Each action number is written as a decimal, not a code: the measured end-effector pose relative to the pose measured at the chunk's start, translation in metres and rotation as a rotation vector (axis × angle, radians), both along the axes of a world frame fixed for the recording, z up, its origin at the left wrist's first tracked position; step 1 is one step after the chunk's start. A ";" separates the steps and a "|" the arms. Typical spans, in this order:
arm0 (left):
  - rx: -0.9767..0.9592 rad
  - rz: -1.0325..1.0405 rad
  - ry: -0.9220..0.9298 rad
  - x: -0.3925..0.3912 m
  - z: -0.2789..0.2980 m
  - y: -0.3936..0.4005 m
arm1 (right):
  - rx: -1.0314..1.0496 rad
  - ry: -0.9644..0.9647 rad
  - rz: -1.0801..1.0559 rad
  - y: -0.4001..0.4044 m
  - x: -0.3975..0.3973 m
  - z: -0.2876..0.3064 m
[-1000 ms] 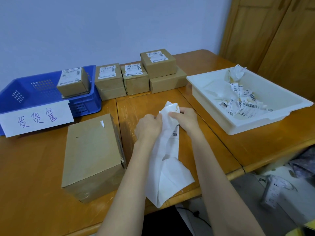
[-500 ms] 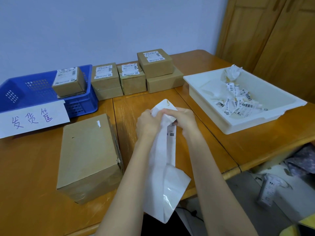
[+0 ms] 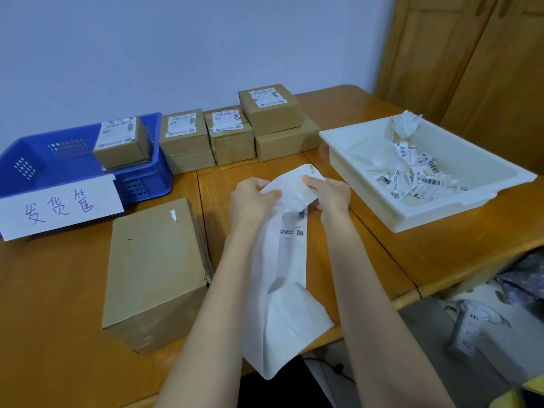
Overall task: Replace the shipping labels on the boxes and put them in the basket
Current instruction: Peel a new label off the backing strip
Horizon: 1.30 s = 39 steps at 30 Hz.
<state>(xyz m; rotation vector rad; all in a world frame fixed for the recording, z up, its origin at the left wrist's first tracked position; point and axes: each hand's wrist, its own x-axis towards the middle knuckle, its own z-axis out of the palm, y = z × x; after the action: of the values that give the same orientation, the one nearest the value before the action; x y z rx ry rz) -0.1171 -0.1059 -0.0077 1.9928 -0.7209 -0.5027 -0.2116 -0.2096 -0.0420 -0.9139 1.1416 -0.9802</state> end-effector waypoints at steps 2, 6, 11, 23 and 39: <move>0.002 0.004 -0.023 -0.002 0.001 -0.003 | 0.031 -0.026 -0.046 0.005 0.001 0.000; 0.022 -0.006 -0.045 -0.007 -0.001 -0.005 | 0.058 -0.020 -0.102 0.013 0.002 -0.005; 0.029 -0.021 0.000 -0.009 0.000 -0.002 | 0.031 0.021 -0.140 0.010 0.009 -0.009; 0.057 -0.089 0.060 -0.008 0.012 0.008 | -0.074 0.153 -0.124 -0.006 0.023 -0.014; 0.055 -0.068 0.124 -0.002 0.014 0.013 | -0.047 0.251 -0.140 -0.019 0.025 -0.007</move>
<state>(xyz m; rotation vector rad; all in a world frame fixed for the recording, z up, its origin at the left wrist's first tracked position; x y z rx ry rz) -0.1194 -0.0933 0.0066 1.9736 -0.7067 -0.6870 -0.1868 -0.2290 -0.0491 -1.0267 1.4137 -1.0292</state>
